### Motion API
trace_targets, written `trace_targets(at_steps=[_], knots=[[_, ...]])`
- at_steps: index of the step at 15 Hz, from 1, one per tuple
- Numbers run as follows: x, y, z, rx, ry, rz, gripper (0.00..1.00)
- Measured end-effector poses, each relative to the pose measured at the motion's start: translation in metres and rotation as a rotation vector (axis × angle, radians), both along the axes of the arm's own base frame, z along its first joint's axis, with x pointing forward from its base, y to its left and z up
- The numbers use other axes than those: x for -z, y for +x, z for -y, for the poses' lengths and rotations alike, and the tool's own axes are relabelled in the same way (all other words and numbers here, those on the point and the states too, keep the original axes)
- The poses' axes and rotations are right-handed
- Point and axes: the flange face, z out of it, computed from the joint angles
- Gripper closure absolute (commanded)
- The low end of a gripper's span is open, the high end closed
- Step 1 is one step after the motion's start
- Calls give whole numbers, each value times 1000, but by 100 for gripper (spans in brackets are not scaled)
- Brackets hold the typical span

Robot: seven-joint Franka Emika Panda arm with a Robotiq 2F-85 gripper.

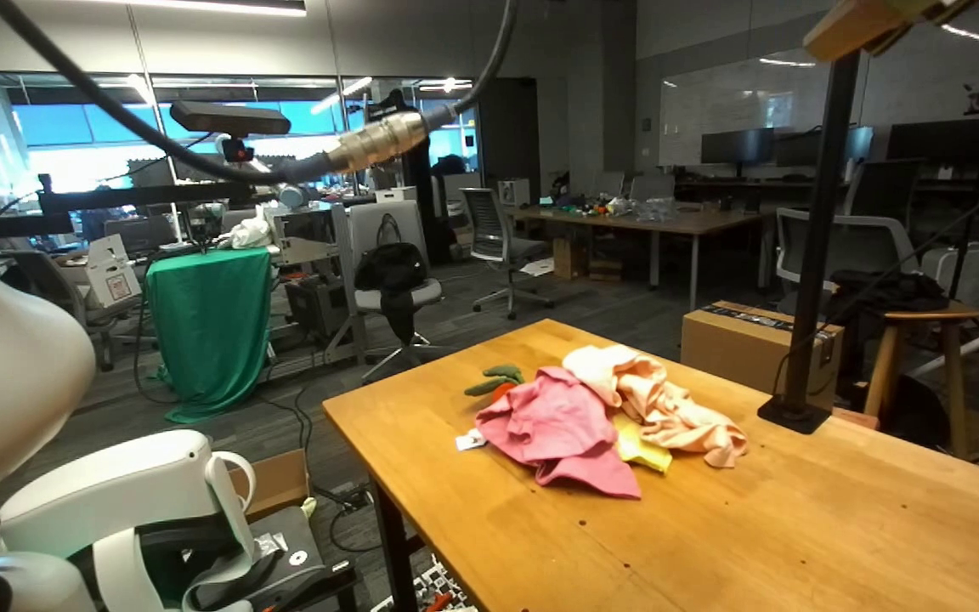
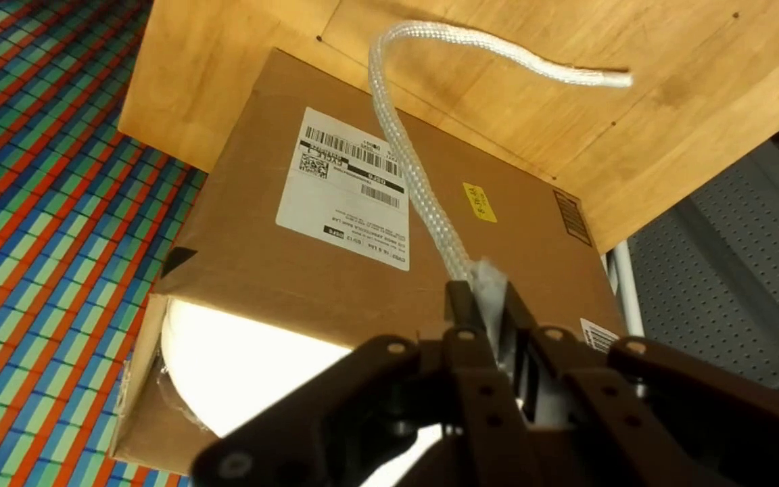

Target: Separate the objects on the heap

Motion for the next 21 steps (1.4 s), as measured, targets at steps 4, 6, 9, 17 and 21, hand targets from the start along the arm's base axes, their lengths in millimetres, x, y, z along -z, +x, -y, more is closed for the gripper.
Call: trace_targets(at_steps=[4, 6, 9, 17, 21], knots=[[39, 9, 30, 54, 26, -54, 97], [61, 10, 42, 78, 48, -83, 97], [88, 10, 53, 103, 84, -115, 97], [152, 37, 29, 61, 130, -179, 97], [185, 51, 16, 37, 124, -202, 97]])
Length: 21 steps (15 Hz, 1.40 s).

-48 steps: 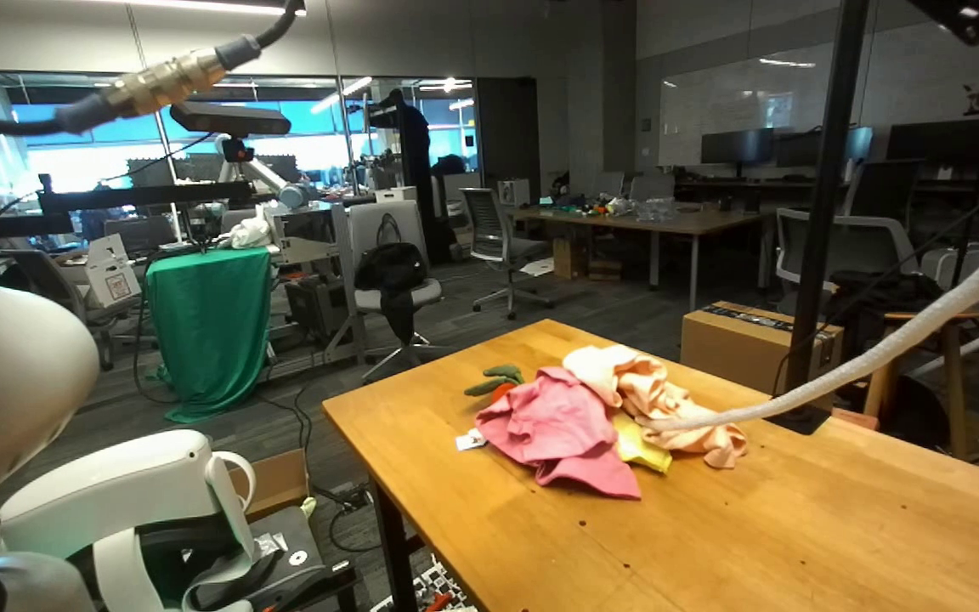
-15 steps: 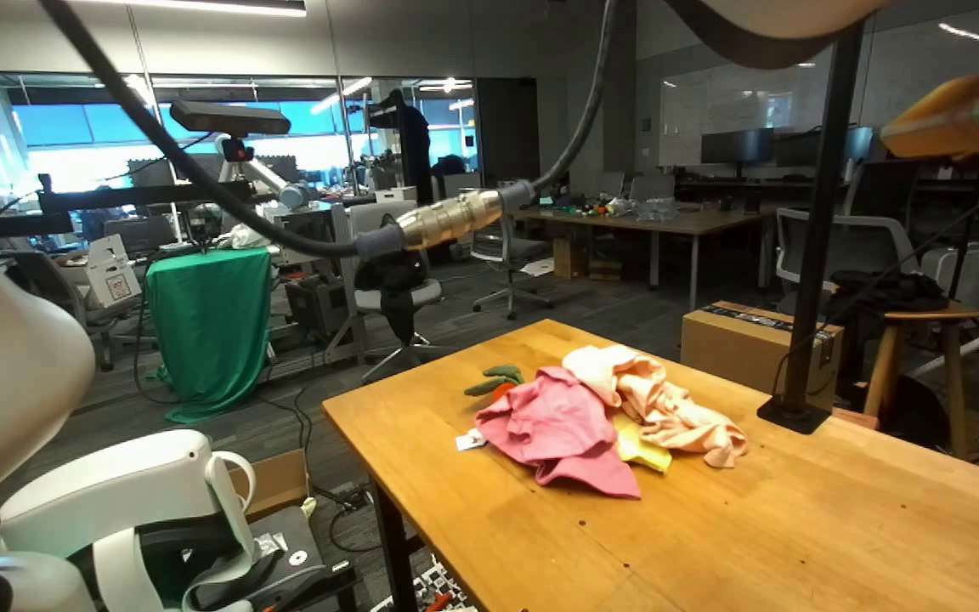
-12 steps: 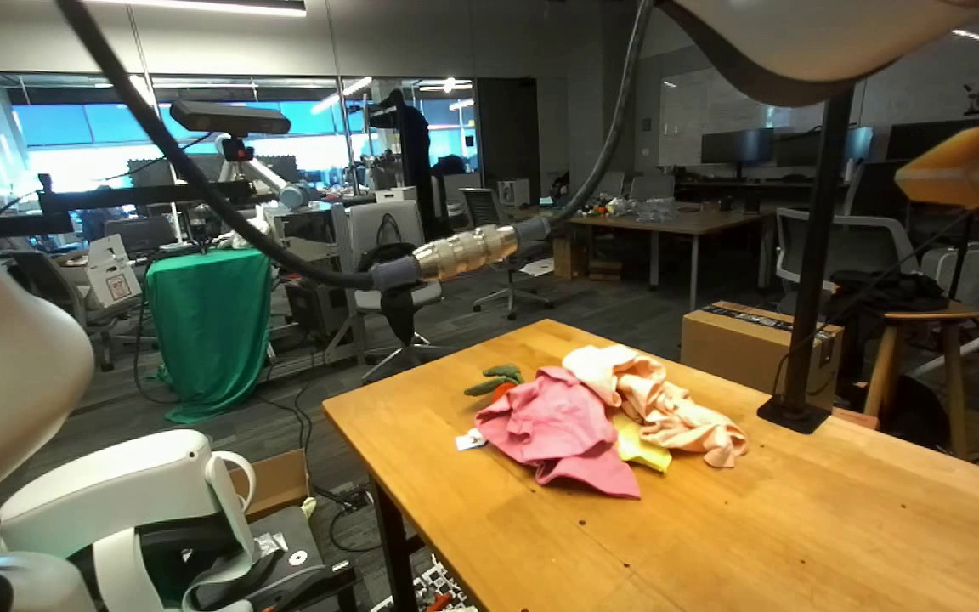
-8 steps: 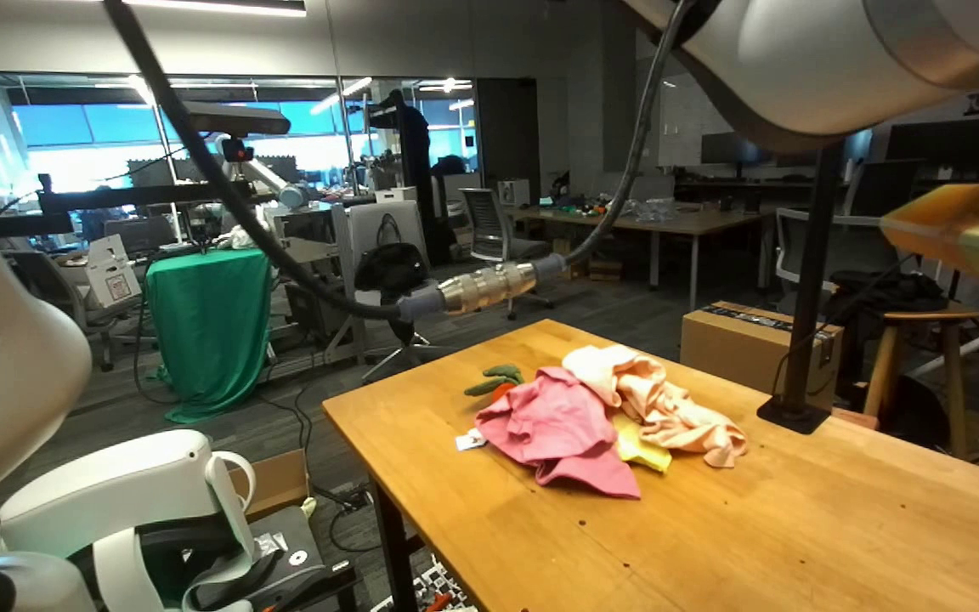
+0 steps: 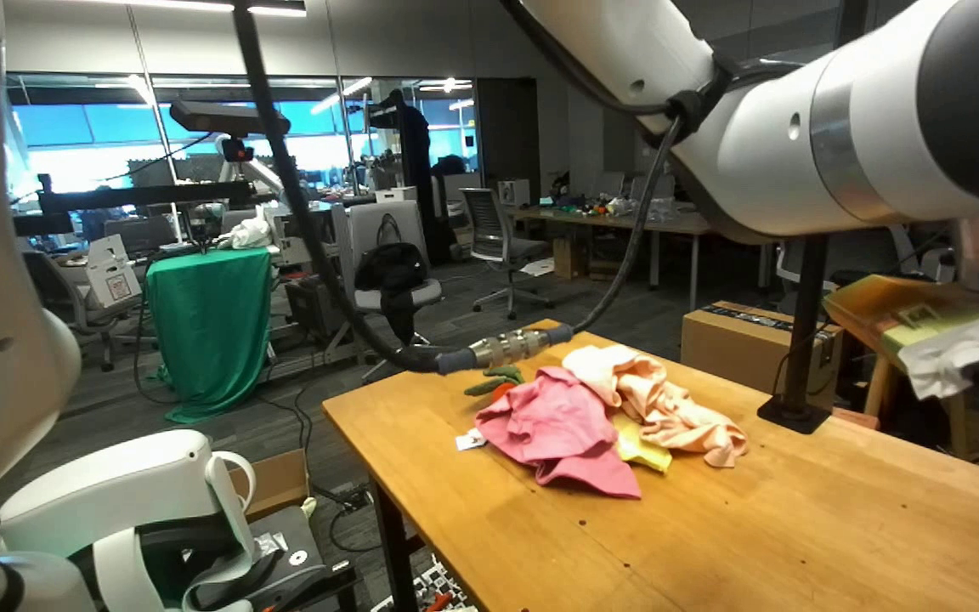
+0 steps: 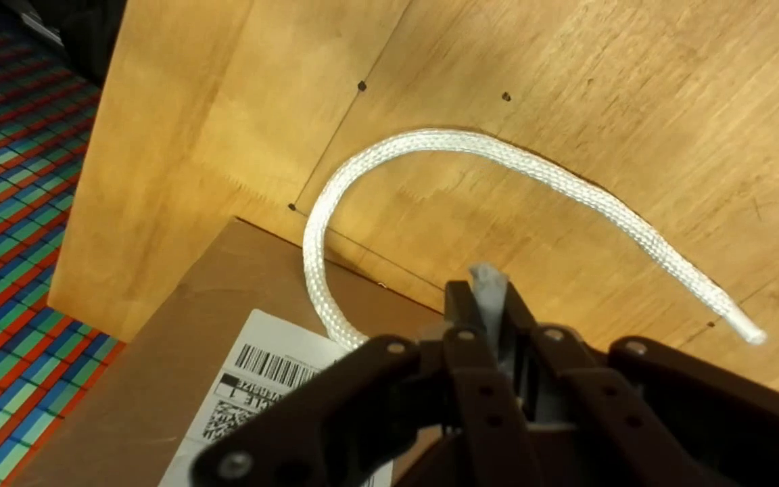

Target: Separate the objects on the heap

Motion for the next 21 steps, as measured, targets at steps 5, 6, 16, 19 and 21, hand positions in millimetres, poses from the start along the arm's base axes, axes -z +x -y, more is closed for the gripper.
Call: trace_targets(at_steps=[5, 6, 16, 19, 21], knots=[[29, 7, 1, 11, -8, -20, 85], [33, 8, 1, 11, -10, -22, 64], [39, 11, -9, -14, -34, -45, 2], [32, 11, -21, -37, -35, -40, 0], [22, 10, -37, -73, -33, -34, 0]])
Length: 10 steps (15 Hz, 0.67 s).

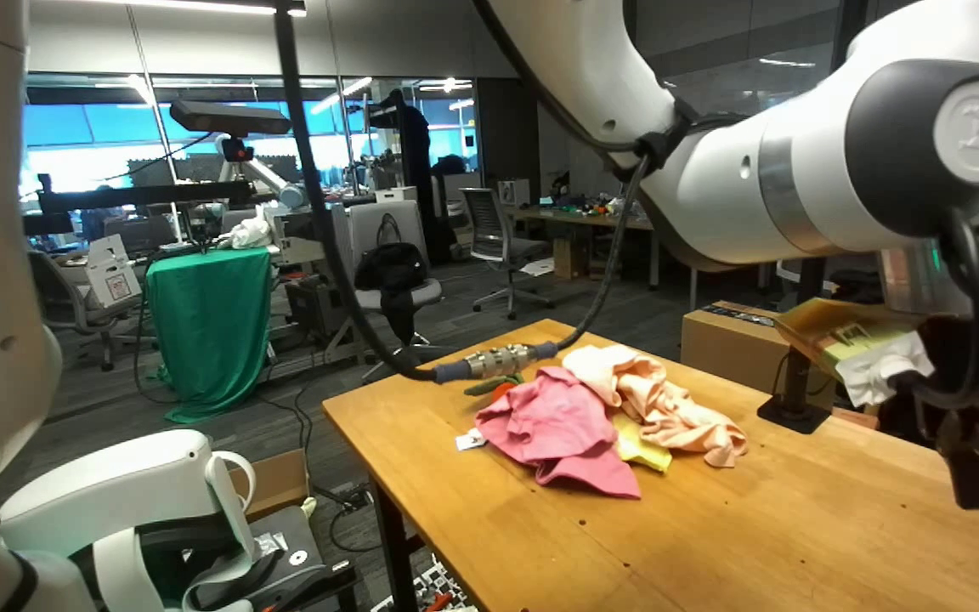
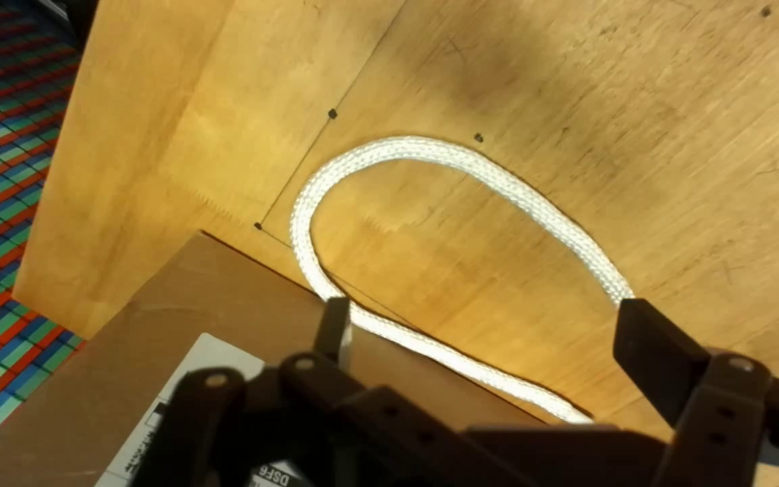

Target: Separate the objects on the heap

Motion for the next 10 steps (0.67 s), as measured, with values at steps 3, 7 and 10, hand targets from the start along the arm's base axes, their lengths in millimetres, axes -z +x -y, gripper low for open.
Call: trace_targets(at_steps=[3, 7, 10], knots=[[-19, -3, -37, -94, 16, 11, 0], [-37, -10, -98, -268, 38, 12, 0], [-42, -11, -142, -419, 44, -6, 0]])
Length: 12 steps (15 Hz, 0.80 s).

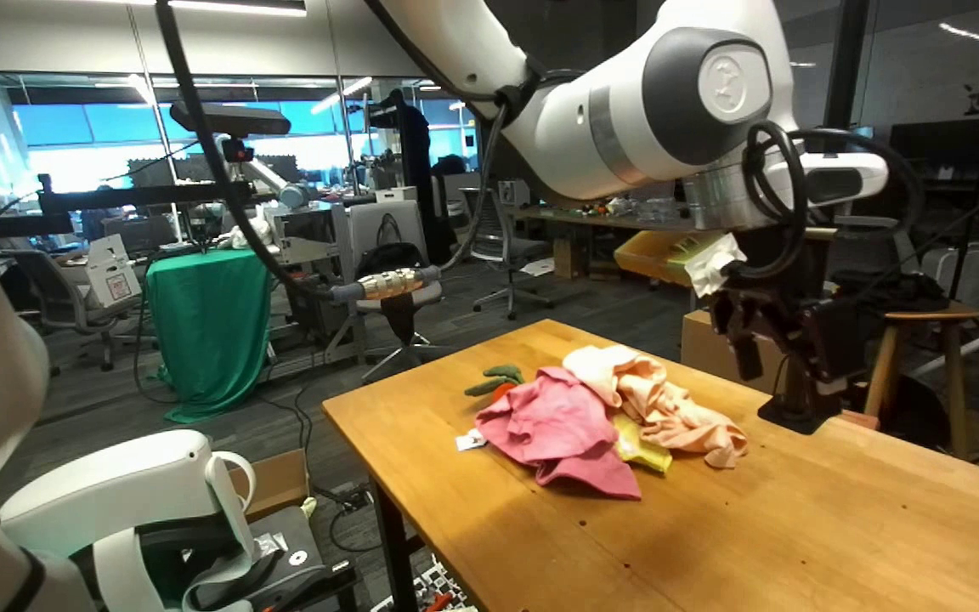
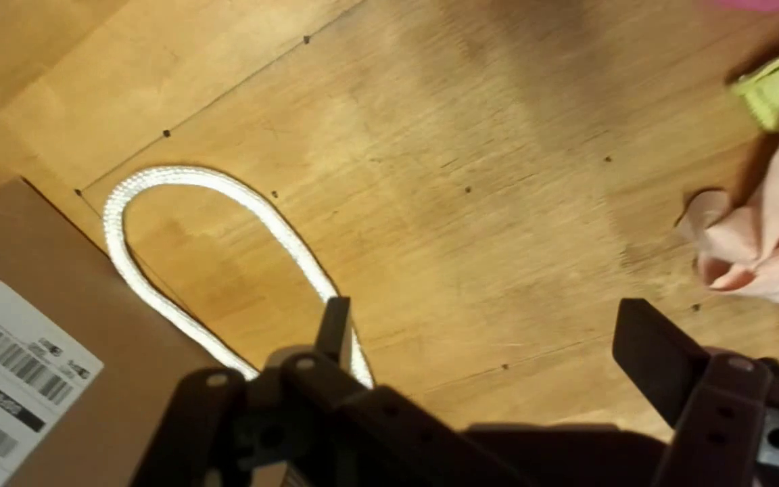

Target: Separate the objects on the heap

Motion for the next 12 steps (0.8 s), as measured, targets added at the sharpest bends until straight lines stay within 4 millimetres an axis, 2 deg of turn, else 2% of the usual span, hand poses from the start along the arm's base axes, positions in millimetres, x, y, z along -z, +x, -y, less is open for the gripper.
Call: trace_targets(at_steps=[6, 12], knots=[[-6, 7, -77, -296, -20, -21, 0], [-11, 14, -133, -514, -18, 5, 0]])
